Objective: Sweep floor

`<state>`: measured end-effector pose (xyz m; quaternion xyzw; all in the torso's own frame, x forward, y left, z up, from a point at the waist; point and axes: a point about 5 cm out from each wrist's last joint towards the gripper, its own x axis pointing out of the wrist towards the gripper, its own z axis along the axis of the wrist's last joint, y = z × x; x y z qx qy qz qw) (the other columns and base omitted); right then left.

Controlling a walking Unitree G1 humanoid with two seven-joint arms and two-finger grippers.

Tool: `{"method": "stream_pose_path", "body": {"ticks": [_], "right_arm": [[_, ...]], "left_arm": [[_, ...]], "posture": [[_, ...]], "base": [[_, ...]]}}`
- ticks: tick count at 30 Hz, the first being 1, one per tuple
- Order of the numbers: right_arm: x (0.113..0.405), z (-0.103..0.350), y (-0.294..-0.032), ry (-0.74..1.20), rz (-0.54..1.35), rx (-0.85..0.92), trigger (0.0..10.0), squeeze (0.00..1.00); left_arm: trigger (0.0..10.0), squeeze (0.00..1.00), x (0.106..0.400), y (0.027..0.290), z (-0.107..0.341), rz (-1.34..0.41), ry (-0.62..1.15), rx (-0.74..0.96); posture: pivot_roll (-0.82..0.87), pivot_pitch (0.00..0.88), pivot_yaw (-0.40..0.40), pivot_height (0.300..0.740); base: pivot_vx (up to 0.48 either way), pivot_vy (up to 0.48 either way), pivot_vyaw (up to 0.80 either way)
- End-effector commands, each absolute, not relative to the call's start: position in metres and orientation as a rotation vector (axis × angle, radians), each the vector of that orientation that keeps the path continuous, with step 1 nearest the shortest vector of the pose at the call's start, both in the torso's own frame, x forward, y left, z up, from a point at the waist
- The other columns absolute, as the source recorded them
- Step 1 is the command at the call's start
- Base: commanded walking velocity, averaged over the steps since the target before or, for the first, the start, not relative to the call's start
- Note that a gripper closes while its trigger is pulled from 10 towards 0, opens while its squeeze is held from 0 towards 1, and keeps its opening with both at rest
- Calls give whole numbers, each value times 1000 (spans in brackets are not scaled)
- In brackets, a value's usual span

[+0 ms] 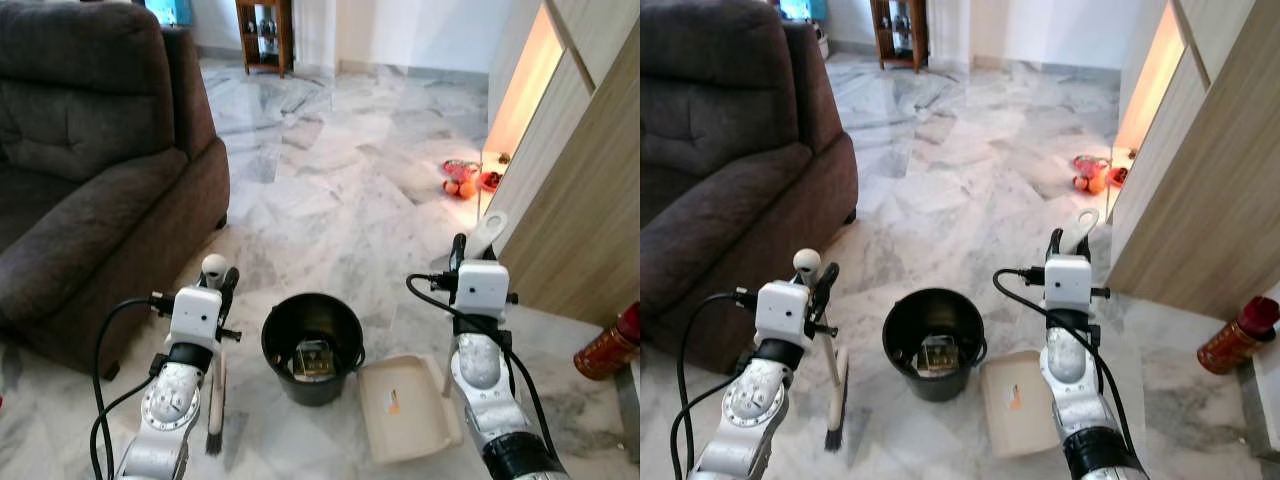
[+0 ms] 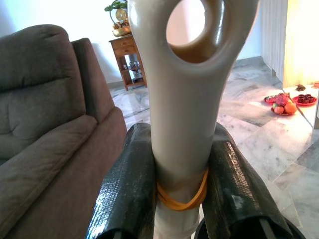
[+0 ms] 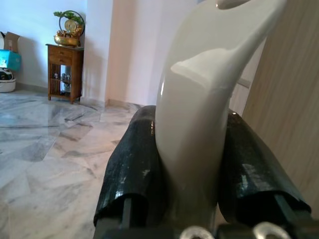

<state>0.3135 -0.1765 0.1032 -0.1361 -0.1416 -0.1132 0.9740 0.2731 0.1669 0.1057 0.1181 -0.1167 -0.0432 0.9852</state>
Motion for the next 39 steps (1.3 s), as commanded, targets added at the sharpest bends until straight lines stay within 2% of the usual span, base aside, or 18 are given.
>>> {"method": "stream_pose_path", "body": {"ticks": [1, 23, 39], "right_arm": [[315, 108, -173, -318, -218, -265, 10000, 0], [318, 110, -168, -325, -177, -262, 10000, 0], [318, 108, -170, -307, -164, -255, 10000, 0]], "left_arm": [[10000, 0, 273, 171, 110, -76, -261, 242], [10000, 0, 275, 169, 109, -64, -263, 238], [10000, 0, 277, 170, 106, -42, -254, 244]], "posture": [[100, 24, 25, 740], [96, 35, 10, 740], [85, 35, 2, 740]], "base": [[-247, 0, 0], [-251, 0, 0], [0, 0, 0]]}}
